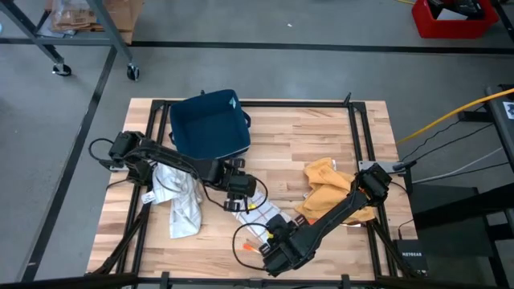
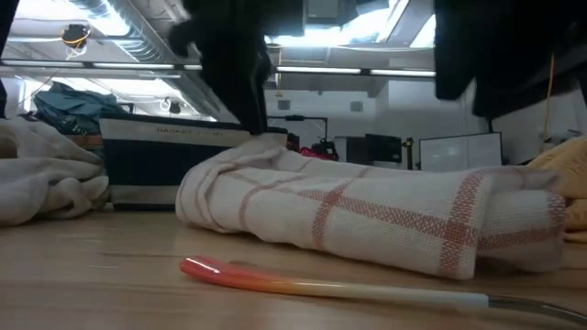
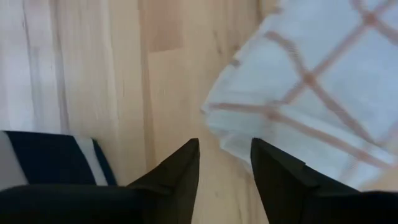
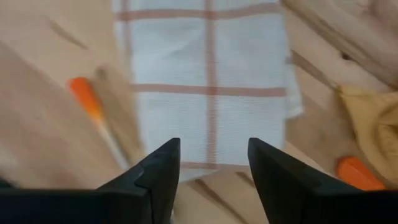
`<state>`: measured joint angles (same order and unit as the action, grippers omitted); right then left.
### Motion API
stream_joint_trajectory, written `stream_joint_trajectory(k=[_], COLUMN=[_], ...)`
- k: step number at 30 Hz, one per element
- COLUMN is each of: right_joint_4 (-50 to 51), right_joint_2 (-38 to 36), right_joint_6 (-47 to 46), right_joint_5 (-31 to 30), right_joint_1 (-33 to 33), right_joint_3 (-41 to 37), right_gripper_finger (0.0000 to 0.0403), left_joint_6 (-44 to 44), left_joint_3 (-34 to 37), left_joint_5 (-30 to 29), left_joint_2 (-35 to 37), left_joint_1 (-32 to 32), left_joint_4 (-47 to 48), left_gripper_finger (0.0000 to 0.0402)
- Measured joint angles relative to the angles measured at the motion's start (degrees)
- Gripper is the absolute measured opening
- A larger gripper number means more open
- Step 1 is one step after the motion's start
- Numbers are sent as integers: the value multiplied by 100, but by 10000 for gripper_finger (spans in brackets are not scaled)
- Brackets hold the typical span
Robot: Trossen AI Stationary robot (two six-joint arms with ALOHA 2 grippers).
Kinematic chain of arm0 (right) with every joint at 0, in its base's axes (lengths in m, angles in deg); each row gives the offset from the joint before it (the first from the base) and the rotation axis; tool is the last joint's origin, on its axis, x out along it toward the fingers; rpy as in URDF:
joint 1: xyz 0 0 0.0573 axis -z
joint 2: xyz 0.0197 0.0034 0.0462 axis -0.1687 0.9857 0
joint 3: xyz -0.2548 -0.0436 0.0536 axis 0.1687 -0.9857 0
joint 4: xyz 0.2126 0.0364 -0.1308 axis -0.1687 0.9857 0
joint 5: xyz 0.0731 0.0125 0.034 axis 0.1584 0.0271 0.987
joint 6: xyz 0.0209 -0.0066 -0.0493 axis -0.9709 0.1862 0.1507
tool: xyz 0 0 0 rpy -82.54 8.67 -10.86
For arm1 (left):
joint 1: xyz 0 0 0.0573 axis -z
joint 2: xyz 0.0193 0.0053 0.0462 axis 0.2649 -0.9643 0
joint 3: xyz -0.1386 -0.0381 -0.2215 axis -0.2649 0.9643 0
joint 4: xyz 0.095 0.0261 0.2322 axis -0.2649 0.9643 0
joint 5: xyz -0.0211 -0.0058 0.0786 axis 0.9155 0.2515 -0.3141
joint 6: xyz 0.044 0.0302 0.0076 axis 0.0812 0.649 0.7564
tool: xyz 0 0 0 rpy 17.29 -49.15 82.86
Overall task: Fold towel
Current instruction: Fold the right white patterned towel
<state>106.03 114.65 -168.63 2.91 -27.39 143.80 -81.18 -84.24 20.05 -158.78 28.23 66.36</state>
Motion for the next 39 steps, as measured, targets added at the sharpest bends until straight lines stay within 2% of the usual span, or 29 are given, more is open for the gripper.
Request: stream_joint_trajectory(k=[6, 10, 13, 18, 25, 31, 34, 39], right_joint_4=[-529, -827, -967, -1212, -1340, -1746, -1848, -1880], right_joint_2=[9, 15, 13, 13, 13, 13, 13, 13], right_joint_6=[143, 148, 146, 146, 143, 135, 135, 135], right_joint_5=[0, -6, -13, -107, -112, -152, -153, -129], right_joint_1=[0, 0, 1, 0, 2, 5, 2, 4], right_joint_3=[-89, -311, -513, -812, -1241, -1567, -1615, -1595], right_gripper_finger=[189, 188, 188, 188, 188, 188, 188, 188], left_joint_6=[-63, -178, -196, -285, -133, -312, -364, -302], left_joint_3=[-237, -235, -215, 400, 1402, 2191, 2381, 2345], left_joint_5=[32, 149, 154, 146, -382, -388, -215, -134], left_joint_2=[4, 4, 4, -5, -26, -25, -9, 163], left_joint_1=[397, 717, 928, 1129, 910, 513, 433, 428], left_joint_4=[418, 318, -7, -1240, -1958, -2696, -2940, -2823], left_gripper_finger=[122, 119, 119, 119, 119, 119, 119, 119])
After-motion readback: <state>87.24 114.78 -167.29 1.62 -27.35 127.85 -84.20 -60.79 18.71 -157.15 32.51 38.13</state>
